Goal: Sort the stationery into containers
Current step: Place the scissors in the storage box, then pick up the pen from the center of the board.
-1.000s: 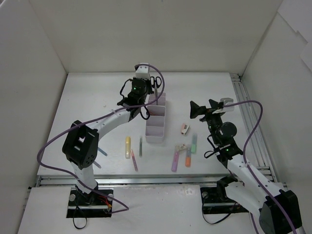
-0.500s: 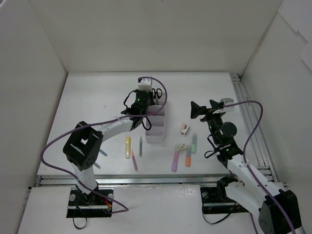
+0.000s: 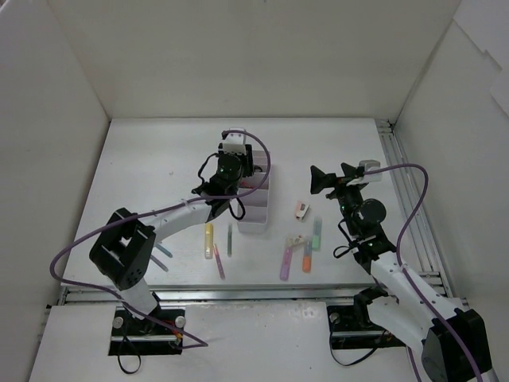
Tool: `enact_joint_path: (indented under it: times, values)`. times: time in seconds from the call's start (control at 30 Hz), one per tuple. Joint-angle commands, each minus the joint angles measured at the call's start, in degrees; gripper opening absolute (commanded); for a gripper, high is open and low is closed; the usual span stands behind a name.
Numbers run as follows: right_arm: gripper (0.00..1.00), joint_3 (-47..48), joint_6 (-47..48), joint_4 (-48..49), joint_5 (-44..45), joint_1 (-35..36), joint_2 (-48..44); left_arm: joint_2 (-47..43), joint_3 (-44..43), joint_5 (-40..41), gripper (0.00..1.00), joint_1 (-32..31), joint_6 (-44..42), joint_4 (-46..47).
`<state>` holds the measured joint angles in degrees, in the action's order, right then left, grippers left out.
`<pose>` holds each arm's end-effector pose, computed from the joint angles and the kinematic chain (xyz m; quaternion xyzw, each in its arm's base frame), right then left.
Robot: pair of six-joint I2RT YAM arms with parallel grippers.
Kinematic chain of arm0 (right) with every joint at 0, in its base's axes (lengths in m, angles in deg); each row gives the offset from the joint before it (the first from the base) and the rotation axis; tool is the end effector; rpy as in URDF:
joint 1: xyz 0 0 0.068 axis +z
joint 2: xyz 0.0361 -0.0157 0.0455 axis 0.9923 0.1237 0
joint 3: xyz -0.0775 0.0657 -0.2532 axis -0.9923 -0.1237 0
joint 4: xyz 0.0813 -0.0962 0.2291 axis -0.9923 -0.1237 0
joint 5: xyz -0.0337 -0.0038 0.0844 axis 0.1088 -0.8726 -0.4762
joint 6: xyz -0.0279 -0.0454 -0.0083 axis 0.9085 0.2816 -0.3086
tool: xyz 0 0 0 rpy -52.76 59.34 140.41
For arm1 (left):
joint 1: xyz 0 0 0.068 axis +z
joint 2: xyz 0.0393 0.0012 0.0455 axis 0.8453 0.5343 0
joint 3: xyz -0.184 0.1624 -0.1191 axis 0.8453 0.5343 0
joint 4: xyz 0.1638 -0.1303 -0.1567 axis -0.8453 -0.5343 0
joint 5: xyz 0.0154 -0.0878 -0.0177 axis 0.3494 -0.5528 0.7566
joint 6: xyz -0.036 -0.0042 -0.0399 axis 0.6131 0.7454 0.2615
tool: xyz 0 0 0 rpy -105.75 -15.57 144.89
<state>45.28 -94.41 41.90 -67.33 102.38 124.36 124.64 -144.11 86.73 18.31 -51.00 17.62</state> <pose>0.1871 0.0648 0.3032 -0.0331 0.5409 0.1984 0.8167 0.3183 -0.2453 0.2862 0.0229 0.7281 -0.2032 0.6542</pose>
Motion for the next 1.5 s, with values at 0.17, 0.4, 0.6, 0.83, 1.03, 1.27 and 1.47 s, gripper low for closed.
enact_joint_path:
  times: [0.17, 0.4, 0.6, 0.83, 1.03, 1.27, 1.47]
  values:
    - [0.98, 1.4, -1.3, 4.3, -4.0, -0.4, 0.1, -12.5, 3.3, -0.6, 0.71, -1.2, 1.0, 0.0]
    - [0.98, 5.6, -1.6, -1.0, -11.1, -0.4, 2.7, -22.7, 1.3, 4.1, 0.99, -0.1, 7.6, -22.8]
    - [0.98, 8.7, -2.1, -5.0, -10.0, -0.2, 6.8, -31.5, 4.1, 11.1, 0.99, 6.1, 24.3, -48.2]
    - [0.98, 10.9, -1.9, -6.8, -6.2, -0.1, 10.4, -36.0, 13.1, 5.4, 1.0, 20.0, 44.1, -67.6]
    - [0.98, 12.1, -1.2, -9.0, -5.4, -0.1, 11.8, -34.9, 19.9, 2.1, 0.96, 29.4, 46.2, -63.5]
    - [0.98, 12.4, -0.5, -11.2, -4.2, -0.2, 11.8, -28.7, 20.9, 4.4, 0.88, 31.2, 47.8, -58.7]
    - [0.98, 12.8, 0.0, -13.4, -2.3, -0.4, 10.8, -23.0, 22.1, 4.6, 0.79, 32.5, 50.7, -55.7]
